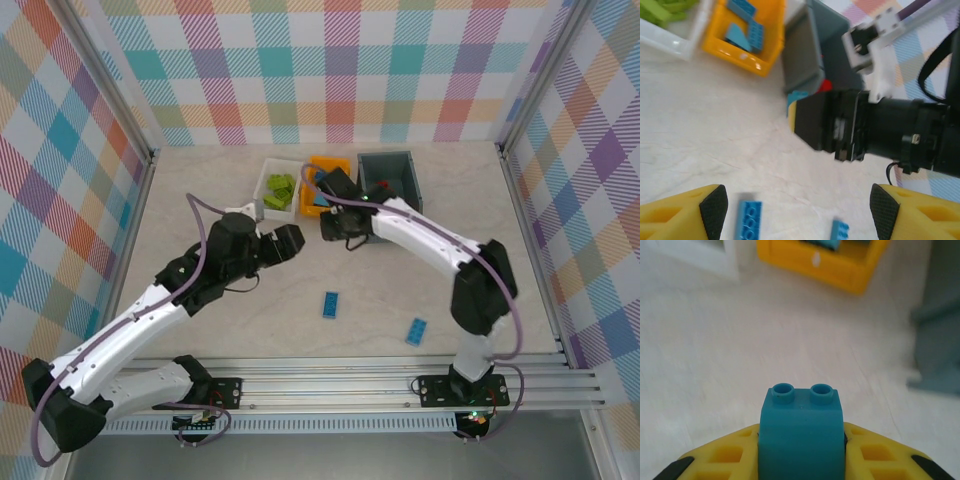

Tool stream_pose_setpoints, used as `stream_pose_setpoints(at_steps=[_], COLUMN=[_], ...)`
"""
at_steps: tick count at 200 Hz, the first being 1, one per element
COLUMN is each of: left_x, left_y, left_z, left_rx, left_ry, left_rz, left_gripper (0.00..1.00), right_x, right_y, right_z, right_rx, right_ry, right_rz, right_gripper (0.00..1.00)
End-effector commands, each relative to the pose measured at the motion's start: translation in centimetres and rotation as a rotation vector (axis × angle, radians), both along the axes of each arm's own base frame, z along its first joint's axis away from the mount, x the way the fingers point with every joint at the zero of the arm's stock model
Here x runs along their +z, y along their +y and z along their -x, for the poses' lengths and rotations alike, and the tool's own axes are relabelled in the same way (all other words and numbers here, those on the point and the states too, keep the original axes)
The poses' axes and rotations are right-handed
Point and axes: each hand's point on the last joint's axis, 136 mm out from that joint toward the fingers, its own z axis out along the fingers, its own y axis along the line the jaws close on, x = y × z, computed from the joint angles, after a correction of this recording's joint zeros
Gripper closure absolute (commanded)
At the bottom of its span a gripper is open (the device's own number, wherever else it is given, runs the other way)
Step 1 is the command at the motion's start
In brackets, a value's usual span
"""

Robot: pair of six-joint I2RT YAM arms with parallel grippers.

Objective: Sort the legos into containers by color

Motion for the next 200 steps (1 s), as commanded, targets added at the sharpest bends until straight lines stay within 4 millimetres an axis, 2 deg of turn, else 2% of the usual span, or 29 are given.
stream_pose_setpoints(at_steps=[1,12,43,80,95,114,132,150,173,200], left_x=[-1.2,-2.0,-4.7,-6.5,-7.2,-8.3,-9.9,-11.5,-13.3,-15.4], left_y=[0.7,0.8,0.8,1.1,1.2,1.0,0.4,-0.5,-1.8,-3.3], left_z=[-0.3,-0.5,-0.1,0.5,0.8,1.3,1.9,2.8,3.6,4.4], left_rx=[0.002,0.006,-0.004,-0.009,-0.018,-0.040,-0.071,-0.111,-0.154,-0.201], left_ry=[0.079,0.094,0.149,0.174,0.186,0.209,0.237,0.261,0.283,0.296], left_rz=[0.012,-0.003,-0.034,-0.054,-0.068,-0.101,-0.138,-0.183,-0.248,-0.341], left_gripper=[0.23,0.24,0.25,0.25,0.26,0.27,0.28,0.31,0.32,0.29], right_x=[-0.7,-0.9,-1.7,-3.3,-3.8,-3.5,-1.9,0.5,4.8,8.9], right_y=[0.1,0.6,1.1,1.6,2.0,2.8,3.2,3.7,4.0,2.3], right_z=[-4.1,-6.5,-11.6,-15.5,-16.5,-16.9,-16.8,-16.3,-14.9,-12.3], right_rx=[-0.047,-0.065,-0.076,-0.059,-0.040,-0.007,0.006,0.026,0.040,-0.011], right_ry=[-0.010,-0.013,-0.039,-0.045,-0.053,-0.073,-0.097,-0.131,-0.196,-0.223], right_rz=[0.052,0.045,0.026,-0.014,-0.039,-0.064,-0.084,-0.103,-0.109,-0.126], right_gripper=[0.72,0.73,0.73,0.71,0.65,0.51,0.44,0.44,0.45,0.46])
